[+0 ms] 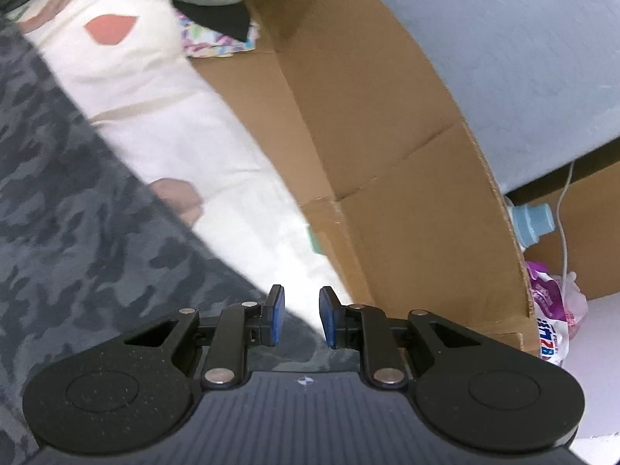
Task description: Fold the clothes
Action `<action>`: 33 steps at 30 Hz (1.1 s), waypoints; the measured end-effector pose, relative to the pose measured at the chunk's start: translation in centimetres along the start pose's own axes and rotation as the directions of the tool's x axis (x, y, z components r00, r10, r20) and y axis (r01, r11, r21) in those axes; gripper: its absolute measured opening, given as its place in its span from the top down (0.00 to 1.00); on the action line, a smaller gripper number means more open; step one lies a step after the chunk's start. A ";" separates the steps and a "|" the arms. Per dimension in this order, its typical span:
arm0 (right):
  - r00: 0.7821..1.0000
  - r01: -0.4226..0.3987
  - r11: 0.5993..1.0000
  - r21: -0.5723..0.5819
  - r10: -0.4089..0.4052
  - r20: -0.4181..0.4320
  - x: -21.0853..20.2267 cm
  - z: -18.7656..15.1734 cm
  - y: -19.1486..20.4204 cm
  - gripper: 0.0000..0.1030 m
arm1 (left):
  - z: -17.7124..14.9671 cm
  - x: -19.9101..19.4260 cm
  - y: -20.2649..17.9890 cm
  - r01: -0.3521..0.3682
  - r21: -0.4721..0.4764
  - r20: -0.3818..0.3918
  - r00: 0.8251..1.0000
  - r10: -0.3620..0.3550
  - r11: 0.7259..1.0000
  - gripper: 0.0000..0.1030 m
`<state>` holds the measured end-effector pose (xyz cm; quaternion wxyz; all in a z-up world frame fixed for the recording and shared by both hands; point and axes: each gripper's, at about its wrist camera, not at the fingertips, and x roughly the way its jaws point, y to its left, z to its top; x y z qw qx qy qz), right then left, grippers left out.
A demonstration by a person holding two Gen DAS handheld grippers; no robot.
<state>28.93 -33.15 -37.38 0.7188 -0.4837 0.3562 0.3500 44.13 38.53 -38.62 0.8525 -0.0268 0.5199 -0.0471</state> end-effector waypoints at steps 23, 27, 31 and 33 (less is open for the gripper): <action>0.999 0.004 1.000 -0.025 -0.003 0.032 0.0 -0.2 0.9 0.70 | 1.1 -6.0 3.6 -0.002 -0.199 0.357 0.931 0.075 0.980 0.77; 0.999 -0.004 0.999 -0.035 0.005 0.043 0.0 -0.1 1.1 0.70 | 0.3 -8.1 4.9 0.070 -0.245 0.365 0.930 0.026 0.967 0.77; 0.999 -0.010 0.999 -0.041 0.012 0.046 0.1 0.0 1.4 0.69 | -0.2 -7.6 5.1 0.180 -0.280 0.312 0.946 -0.088 0.943 0.67; 0.999 -0.011 0.999 -0.046 0.013 0.048 0.1 0.0 1.6 0.69 | -0.2 -6.9 4.7 0.218 -0.293 0.303 0.945 -0.126 0.931 0.51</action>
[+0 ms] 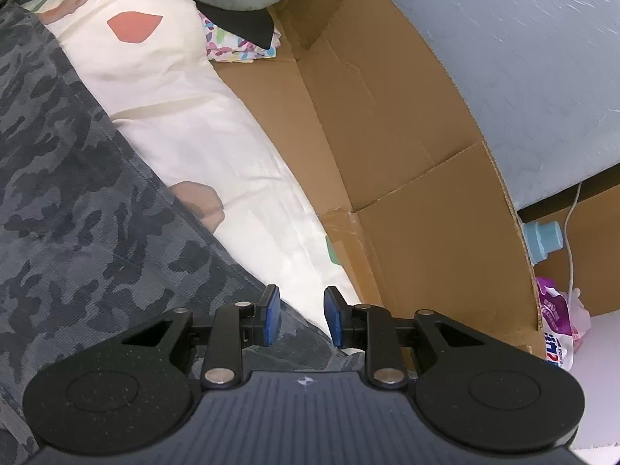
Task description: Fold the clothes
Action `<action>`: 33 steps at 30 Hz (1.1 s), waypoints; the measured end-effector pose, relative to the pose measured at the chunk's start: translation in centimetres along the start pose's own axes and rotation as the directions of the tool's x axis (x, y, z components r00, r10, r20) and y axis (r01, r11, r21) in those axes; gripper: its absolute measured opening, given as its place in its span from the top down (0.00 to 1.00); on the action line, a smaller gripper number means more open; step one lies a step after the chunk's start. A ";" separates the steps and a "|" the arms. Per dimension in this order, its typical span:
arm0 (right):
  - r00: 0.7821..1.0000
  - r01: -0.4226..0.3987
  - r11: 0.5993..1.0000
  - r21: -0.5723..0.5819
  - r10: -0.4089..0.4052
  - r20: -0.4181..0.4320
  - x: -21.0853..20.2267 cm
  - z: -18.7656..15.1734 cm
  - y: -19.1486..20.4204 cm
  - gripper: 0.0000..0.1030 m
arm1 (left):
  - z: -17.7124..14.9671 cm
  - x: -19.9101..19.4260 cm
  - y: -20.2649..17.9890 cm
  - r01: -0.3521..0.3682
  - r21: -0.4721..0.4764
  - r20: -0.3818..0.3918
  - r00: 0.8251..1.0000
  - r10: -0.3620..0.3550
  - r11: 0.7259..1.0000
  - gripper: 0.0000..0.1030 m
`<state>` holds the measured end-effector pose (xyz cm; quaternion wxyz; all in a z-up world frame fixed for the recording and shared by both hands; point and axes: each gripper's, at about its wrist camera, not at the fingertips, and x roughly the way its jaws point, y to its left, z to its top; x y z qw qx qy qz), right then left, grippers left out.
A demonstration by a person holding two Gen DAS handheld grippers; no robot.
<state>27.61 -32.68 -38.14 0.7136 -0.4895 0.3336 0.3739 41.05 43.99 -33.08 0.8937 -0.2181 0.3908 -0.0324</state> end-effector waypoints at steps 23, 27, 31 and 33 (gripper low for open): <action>1.000 0.005 0.998 -0.063 -0.004 0.023 0.2 -0.2 1.2 0.62 | -2.5 11.0 0.1 0.154 -0.394 -0.062 0.979 -0.193 0.906 0.30; 1.000 0.007 0.998 -0.058 -0.005 0.024 0.2 -0.3 0.9 0.62 | -1.4 8.8 -0.2 0.178 -0.340 0.079 0.984 -0.161 0.923 0.31; 1.000 0.004 0.998 -0.057 -0.003 0.019 0.5 -0.6 0.8 0.62 | -0.6 7.0 -0.6 0.195 -0.291 0.137 0.977 -0.161 0.937 0.31; 1.000 0.000 0.998 -0.061 0.001 0.018 0.6 -0.6 0.9 0.62 | -0.5 6.8 -0.9 0.179 -0.269 0.121 0.981 -0.151 0.947 0.31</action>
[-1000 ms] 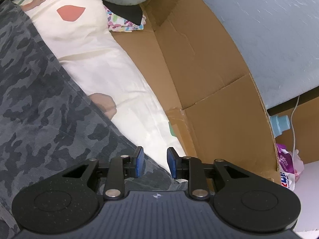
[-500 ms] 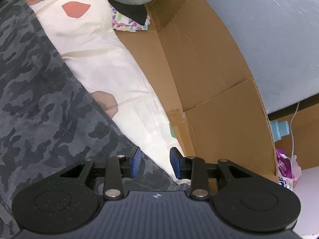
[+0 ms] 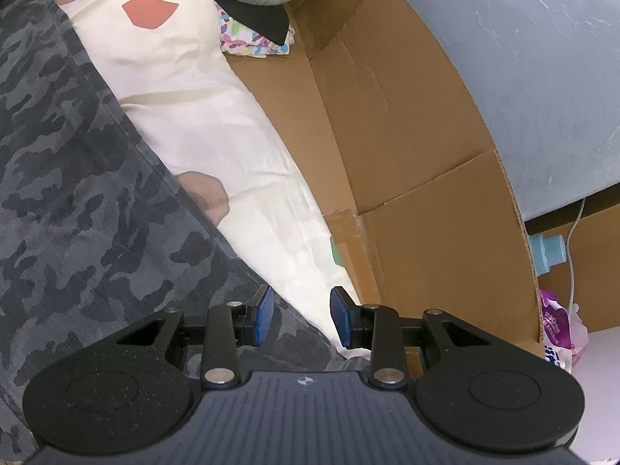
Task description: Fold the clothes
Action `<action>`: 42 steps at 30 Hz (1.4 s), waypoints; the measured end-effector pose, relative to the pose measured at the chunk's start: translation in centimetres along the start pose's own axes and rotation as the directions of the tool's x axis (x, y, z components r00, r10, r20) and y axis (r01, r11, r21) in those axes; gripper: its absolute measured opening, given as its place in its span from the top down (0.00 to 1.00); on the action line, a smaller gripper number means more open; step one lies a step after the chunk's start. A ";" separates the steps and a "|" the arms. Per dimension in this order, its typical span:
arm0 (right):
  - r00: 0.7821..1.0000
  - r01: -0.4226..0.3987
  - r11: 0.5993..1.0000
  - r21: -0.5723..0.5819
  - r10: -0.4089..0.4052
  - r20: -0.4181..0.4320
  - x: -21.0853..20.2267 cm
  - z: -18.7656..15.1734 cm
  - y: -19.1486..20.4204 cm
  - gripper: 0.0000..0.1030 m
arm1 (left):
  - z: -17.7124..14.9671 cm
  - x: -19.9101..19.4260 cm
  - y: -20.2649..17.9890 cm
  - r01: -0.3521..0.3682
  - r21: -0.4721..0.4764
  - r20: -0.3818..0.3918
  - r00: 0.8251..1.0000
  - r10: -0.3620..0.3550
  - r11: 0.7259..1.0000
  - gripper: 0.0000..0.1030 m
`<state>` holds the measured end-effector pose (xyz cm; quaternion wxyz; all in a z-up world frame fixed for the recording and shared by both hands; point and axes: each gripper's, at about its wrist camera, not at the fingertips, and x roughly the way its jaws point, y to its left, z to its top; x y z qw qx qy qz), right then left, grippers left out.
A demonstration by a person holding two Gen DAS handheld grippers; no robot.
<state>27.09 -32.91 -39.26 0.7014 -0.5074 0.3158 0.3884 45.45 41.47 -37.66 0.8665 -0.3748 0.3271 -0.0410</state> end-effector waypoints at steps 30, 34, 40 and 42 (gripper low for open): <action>0.989 0.055 0.880 0.472 0.018 -0.149 1.4 -15.9 -6.4 0.62 | -0.6 -7.2 -0.5 -0.246 0.330 -0.164 0.936 0.312 0.911 0.88; 0.987 0.081 0.828 0.556 0.013 -0.163 2.3 -18.9 -7.5 0.62 | -1.0 -7.6 -1.1 -0.296 0.366 -0.154 0.916 0.371 0.882 0.88; 0.978 0.056 0.719 0.693 0.100 -0.183 5.0 -24.2 -8.4 0.62 | -1.5 -8.0 -1.5 -0.330 0.383 -0.154 0.898 0.412 0.863 0.86; 0.976 0.025 0.681 0.732 0.141 -0.165 5.7 -25.2 -8.0 0.62 | -1.7 -8.3 -1.6 -0.343 0.374 -0.153 0.894 0.422 0.861 0.86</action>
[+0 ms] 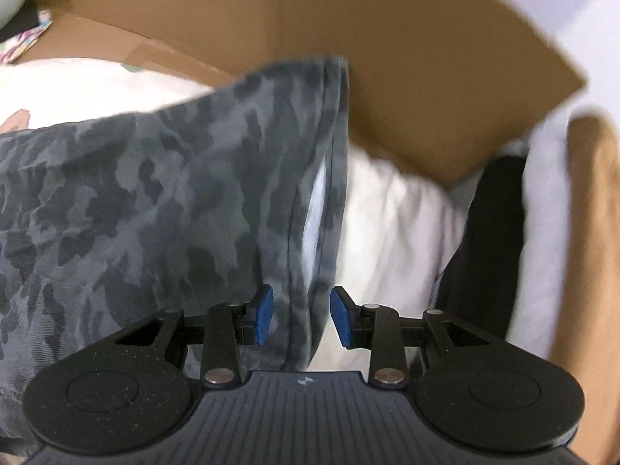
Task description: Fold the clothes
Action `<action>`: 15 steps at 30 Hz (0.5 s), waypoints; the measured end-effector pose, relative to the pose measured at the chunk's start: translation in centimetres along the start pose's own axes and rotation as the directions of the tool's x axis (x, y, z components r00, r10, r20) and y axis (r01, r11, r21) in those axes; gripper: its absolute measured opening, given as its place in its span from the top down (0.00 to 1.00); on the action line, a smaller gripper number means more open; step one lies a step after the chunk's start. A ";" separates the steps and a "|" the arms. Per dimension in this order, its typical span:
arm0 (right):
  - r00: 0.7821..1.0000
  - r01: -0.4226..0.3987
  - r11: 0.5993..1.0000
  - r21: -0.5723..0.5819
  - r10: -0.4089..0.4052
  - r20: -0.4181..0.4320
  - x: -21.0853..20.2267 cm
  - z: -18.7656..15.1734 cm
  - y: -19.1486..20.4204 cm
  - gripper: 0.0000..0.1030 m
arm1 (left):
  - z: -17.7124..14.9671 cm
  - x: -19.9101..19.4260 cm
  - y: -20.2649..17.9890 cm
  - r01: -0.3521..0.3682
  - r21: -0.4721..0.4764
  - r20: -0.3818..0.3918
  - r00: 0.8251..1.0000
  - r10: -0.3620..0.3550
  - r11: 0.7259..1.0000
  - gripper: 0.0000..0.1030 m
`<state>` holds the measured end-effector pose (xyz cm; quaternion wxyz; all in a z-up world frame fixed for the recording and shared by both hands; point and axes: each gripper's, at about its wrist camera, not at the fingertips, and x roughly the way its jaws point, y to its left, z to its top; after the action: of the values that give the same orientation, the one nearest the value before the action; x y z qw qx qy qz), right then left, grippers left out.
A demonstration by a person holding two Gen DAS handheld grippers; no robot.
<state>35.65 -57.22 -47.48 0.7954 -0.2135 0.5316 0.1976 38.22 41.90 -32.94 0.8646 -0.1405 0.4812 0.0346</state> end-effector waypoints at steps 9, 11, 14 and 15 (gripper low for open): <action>0.989 -0.119 0.988 0.102 0.127 -0.076 2.9 -1.2 -1.4 0.61 | -1.4 -0.3 0.3 -0.063 -0.028 -0.002 0.998 0.063 0.998 0.84; 0.984 -0.133 0.984 0.117 0.145 -0.100 3.1 -1.3 -2.0 0.63 | -1.7 -0.5 0.2 -0.077 -0.028 -0.002 0.997 0.077 0.997 0.84; 0.976 -0.167 0.975 0.149 0.185 -0.115 3.0 -1.4 -2.8 0.93 | -2.0 -1.0 0.1 -0.093 -0.019 0.006 0.996 0.093 0.996 0.84; 0.977 -0.167 0.977 0.134 0.182 -0.111 2.6 -1.3 -2.8 0.98 | -2.1 -1.2 0.0 -0.097 -0.015 0.010 0.995 0.098 0.995 0.84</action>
<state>37.07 -60.01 -49.98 0.7527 -0.1278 0.6074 0.2197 35.82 41.45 -32.98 0.8634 -0.1228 0.4826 0.0810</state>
